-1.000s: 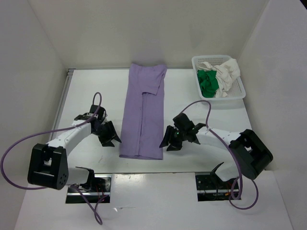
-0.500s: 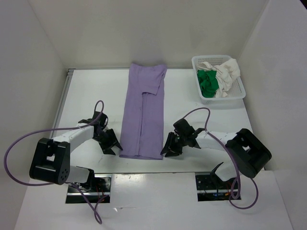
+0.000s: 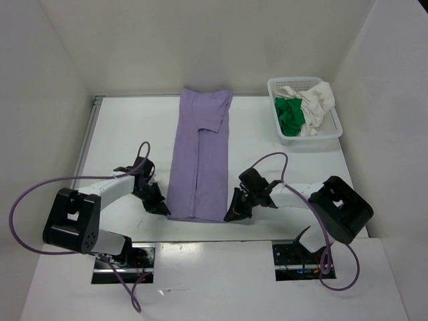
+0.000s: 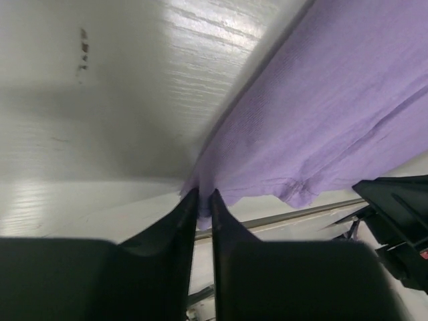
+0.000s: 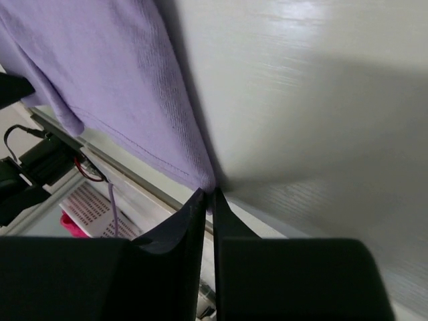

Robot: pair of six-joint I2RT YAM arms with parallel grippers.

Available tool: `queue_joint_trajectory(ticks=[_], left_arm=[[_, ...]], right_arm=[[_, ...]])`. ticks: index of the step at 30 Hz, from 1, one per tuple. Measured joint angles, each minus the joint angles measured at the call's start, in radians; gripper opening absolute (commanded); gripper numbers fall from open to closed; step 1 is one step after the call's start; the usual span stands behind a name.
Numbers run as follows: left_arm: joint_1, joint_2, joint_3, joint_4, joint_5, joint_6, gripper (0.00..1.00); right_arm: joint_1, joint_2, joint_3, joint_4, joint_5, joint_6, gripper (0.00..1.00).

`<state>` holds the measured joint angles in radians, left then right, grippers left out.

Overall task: Fold and stack the t-shirts
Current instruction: Grab the bottom of the folded rectangular tshirt with both arms, then fold the folded rectangular tshirt in 1/3 of the way

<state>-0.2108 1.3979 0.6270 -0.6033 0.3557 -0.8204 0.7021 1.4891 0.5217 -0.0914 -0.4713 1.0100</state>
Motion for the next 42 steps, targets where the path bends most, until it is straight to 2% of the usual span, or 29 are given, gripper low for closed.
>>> queue_joint_trajectory(ticks=[1,5,8,10,13,16,21,26,30,38,42], left_arm=[[-0.005,0.001,0.000,0.000,0.004,0.002,0.10],[-0.039,-0.019,-0.008,-0.004,0.036,0.003,0.01],[-0.074,-0.085,-0.021,-0.047,0.075,0.006,0.00],[-0.080,-0.120,-0.021,-0.085,0.097,0.010,0.00],[-0.065,-0.145,-0.001,-0.148,0.102,0.026,0.00],[-0.020,-0.143,0.103,-0.203,0.103,0.036,0.00],[0.079,-0.084,0.325,-0.112,0.117,0.027,0.00],[0.109,0.114,0.477,0.039,0.110,-0.021,0.00],[0.110,0.382,0.634,0.139,0.074,-0.026,0.00],[0.111,0.603,0.800,0.195,0.019,-0.027,0.01],[0.112,0.621,0.822,0.214,0.003,-0.042,0.18]], right_arm=[[0.001,0.000,0.000,-0.002,0.003,0.001,0.08],[0.032,-0.018,0.000,-0.024,0.009,0.007,0.03],[0.106,-0.104,-0.005,-0.088,0.011,0.022,0.03],[0.134,-0.217,-0.003,-0.157,0.011,0.025,0.02],[0.089,-0.326,0.028,-0.256,0.011,0.004,0.02],[-0.032,-0.326,0.104,-0.336,0.013,-0.050,0.02],[-0.217,-0.169,0.309,-0.381,0.027,-0.188,0.01],[-0.352,0.057,0.513,-0.368,0.036,-0.297,0.01],[-0.413,0.269,0.697,-0.363,0.048,-0.367,0.01],[-0.454,0.538,0.958,-0.371,0.035,-0.428,0.01],[-0.459,0.635,1.036,-0.371,0.032,-0.439,0.06]])
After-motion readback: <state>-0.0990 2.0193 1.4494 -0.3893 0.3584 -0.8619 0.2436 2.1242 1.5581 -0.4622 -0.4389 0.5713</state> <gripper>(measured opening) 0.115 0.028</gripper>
